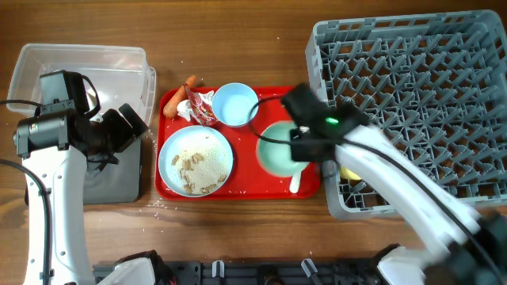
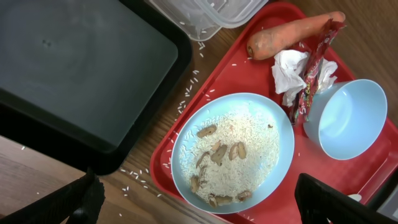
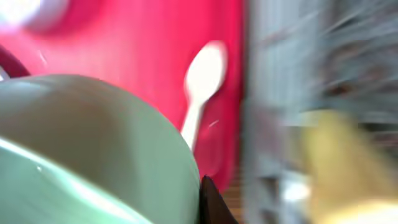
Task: Sort waste into correct bins and load items into the dishwasher rack
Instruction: 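Grasp the green bowl with the right gripper and lift it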
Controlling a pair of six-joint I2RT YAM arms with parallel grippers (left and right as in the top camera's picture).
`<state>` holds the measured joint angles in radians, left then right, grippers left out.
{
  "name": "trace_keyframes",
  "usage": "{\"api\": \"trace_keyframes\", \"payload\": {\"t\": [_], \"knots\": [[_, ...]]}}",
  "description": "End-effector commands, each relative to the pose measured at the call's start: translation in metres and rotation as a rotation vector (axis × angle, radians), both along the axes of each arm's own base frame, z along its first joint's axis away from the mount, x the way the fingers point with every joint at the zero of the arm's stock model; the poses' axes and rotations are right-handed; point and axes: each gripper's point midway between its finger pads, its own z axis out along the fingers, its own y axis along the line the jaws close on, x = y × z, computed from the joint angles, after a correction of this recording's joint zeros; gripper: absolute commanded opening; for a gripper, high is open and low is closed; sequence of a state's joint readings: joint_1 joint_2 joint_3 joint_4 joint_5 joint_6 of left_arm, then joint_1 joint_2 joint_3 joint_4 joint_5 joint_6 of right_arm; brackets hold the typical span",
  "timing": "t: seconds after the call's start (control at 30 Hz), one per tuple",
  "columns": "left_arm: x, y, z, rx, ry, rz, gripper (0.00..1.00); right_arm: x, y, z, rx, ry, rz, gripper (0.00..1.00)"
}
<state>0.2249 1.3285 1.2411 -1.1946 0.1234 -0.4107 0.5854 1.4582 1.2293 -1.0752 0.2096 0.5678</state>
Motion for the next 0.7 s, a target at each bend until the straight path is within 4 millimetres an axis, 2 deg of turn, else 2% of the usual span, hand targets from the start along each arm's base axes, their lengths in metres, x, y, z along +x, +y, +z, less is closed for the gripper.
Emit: {"api": "trace_keyframes", "payload": {"t": [0.0,0.07,0.13,0.2,0.3,0.37,0.4,0.47,0.57,0.67], "knots": [[0.000,0.004,0.006,0.012,-0.018,0.024,1.00,0.026,-0.098,0.095,-0.290,-0.443,-0.300,0.04],[0.000,0.004,0.006,0.012,-0.018,0.024,1.00,0.024,-0.150,0.138,-0.466,-0.613,-0.469,0.04],[0.000,0.004,0.006,0.012,-0.018,0.024,1.00,0.027,-0.181,0.160,-0.644,-0.680,-0.565,0.04],[0.000,0.004,0.006,0.012,-0.018,0.024,1.00,0.045,-0.195,0.164,-0.796,-0.654,-0.551,0.04],[0.000,0.004,0.006,0.012,-0.018,0.024,1.00,0.090,-0.205,0.148,-0.919,-0.575,-0.477,0.04],[0.000,0.004,0.006,0.012,-0.018,0.024,1.00,0.111,-0.218,0.134,-1.037,-0.505,-0.460,0.04],[0.000,0.004,0.006,0.012,-0.018,0.024,1.00,0.115,-0.226,0.129,-1.086,-0.480,-0.480,0.05],[0.000,0.004,0.006,0.012,-0.018,0.024,1.00,0.128,-0.244,0.107,-1.179,-0.383,-0.475,0.04],[0.000,0.004,0.006,0.012,-0.018,0.024,1.00,0.136,-0.261,0.077,-1.211,-0.301,-0.468,0.04],[0.000,0.004,0.006,0.012,-0.018,0.024,1.00,0.150,-0.257,0.051,-1.130,-0.288,-0.388,0.04]]}}
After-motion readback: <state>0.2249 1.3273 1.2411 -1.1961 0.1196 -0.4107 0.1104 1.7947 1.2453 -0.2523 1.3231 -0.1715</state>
